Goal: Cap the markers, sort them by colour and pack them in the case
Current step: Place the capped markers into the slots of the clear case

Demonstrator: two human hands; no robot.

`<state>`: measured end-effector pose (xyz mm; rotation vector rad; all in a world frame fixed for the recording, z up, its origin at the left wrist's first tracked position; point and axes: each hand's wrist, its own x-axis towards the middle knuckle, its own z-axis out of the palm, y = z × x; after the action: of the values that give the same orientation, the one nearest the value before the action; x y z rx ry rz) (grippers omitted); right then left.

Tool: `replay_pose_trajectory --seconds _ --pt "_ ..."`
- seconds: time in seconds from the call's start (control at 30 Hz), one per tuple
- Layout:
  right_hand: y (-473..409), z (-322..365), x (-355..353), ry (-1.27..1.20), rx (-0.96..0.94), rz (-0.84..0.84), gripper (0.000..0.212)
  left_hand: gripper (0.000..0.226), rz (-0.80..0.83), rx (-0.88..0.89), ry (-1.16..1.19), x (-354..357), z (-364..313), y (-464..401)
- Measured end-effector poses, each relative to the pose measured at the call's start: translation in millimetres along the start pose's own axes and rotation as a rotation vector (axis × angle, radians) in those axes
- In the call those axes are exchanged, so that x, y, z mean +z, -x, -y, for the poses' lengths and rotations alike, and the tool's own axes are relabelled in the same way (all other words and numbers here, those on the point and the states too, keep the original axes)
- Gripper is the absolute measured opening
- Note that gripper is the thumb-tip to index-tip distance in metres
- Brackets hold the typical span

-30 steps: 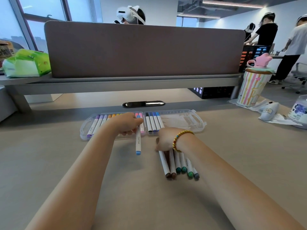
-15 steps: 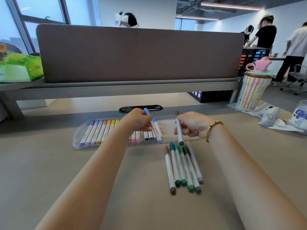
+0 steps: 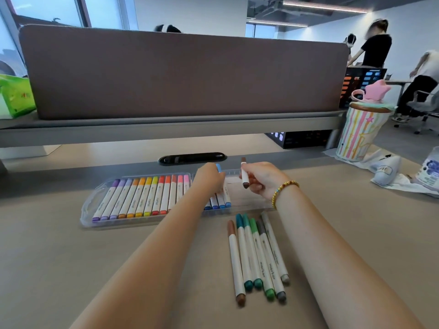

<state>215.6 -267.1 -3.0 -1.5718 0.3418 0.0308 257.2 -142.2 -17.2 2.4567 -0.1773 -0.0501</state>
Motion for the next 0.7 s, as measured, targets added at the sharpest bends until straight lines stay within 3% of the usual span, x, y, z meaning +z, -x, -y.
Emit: replay_pose_trajectory --seconds 0.33,0.57,0.7 --pt "4 -2 1 0.079 -0.039 -0.02 0.014 0.048 -0.094 0.182 -0.335 14 4 9" --pt "5 0 -2 0.092 -0.046 -0.029 0.014 0.07 0.308 0.311 -0.513 3 20 16" --pt "6 2 -1 0.121 -0.055 -0.024 0.012 0.072 0.337 0.315 -0.59 0 20 20"
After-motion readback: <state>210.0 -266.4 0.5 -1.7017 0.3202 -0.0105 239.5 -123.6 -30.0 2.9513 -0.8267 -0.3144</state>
